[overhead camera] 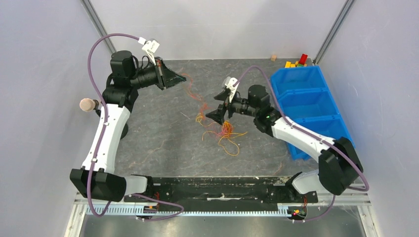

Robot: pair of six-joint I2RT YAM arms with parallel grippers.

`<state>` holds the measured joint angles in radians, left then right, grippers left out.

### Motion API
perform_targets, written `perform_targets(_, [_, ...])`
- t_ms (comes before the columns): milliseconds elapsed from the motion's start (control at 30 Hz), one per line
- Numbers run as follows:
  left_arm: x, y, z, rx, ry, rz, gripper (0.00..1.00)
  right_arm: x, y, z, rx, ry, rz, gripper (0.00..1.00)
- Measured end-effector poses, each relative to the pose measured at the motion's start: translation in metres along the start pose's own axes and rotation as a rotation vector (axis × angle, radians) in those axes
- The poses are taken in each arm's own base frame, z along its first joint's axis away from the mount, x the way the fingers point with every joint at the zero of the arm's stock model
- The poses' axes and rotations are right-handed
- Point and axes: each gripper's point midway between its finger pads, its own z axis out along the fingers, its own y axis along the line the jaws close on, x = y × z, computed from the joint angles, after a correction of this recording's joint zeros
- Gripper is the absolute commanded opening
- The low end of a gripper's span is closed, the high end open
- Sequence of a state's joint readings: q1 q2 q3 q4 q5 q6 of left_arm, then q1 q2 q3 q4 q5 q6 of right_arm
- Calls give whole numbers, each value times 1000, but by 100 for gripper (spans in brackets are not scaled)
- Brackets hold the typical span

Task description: Untangle the cables

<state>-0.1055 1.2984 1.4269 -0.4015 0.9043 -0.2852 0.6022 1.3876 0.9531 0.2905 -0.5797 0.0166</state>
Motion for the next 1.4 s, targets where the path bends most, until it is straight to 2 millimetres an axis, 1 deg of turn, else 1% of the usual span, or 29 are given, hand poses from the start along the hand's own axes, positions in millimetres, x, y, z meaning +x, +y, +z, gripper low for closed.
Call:
perform_targets(67, [-2,-9,-1,23,-7,-1,2,8,6,11,-7,-4,22,88])
perform_targets(133, [-4,-18,-3,43,-12,1,2,12,8,24,4,-16,26,84])
perform_targets(200, [-7,-25,-4,65,-22,1,2,19,6,35,22,-19,33,86])
perform_targets(267, [-9,-32,-6,80,-32,0,2,26,1,44,43,-14,49,93])
perform_targets(300, [-11,-35,-7,84,-39,-1,2,30,-2,48,49,-11,59,91])
perform_targets(333, [-13,-37,-8,87,-45,-3,2,34,-5,51,57,-7,63,79])
perform_targets(400, [-18,-43,-10,96,-63,-6,2,43,-8,56,65,3,68,52])
perform_targets(433, [-23,-47,-11,105,-79,-11,2,47,-9,58,65,7,73,44])
perform_targets(467, [-25,-48,-12,109,-87,-11,2,49,-9,59,64,10,67,41])
perform_targets(533, [-33,-55,-13,128,-108,-28,2,57,-8,65,62,14,75,41])
perform_targets(600, [-40,-62,-15,149,-123,-42,2,73,-9,69,63,32,83,40])
perform_targets(633, [-44,-66,-16,156,-131,-50,2,84,-8,69,64,48,91,39])
perform_targets(733, [-67,-84,-23,184,-173,-45,2,121,-6,65,67,113,123,31])
perform_targets(767, [-75,-90,-26,193,-190,-34,2,137,-5,62,68,143,137,30])
perform_targets(833, [-97,-106,-35,209,-239,2,2,158,-1,55,68,189,157,30])
perform_targets(867, [-106,-112,-39,213,-262,19,2,166,0,52,69,205,163,25])
perform_targets(900, [-117,-120,-45,215,-293,37,2,173,2,49,68,220,168,16])
perform_targets(933, [-126,-126,-49,217,-319,52,2,177,3,46,65,231,170,1])
perform_targets(967, [-133,-130,-53,216,-338,61,2,181,3,44,66,240,167,0])
perform_targets(1067, [-150,-142,-64,216,-392,95,2,187,3,40,62,254,167,0])
perform_targets(1200, [-172,-142,-73,176,-451,113,2,201,-4,29,80,310,182,0])
perform_targets(1267, [-191,-139,-79,130,-498,128,2,210,-9,22,94,349,199,0])
perform_targets(1400, [-236,-131,-103,-33,-647,215,2,229,-16,5,117,429,229,0])
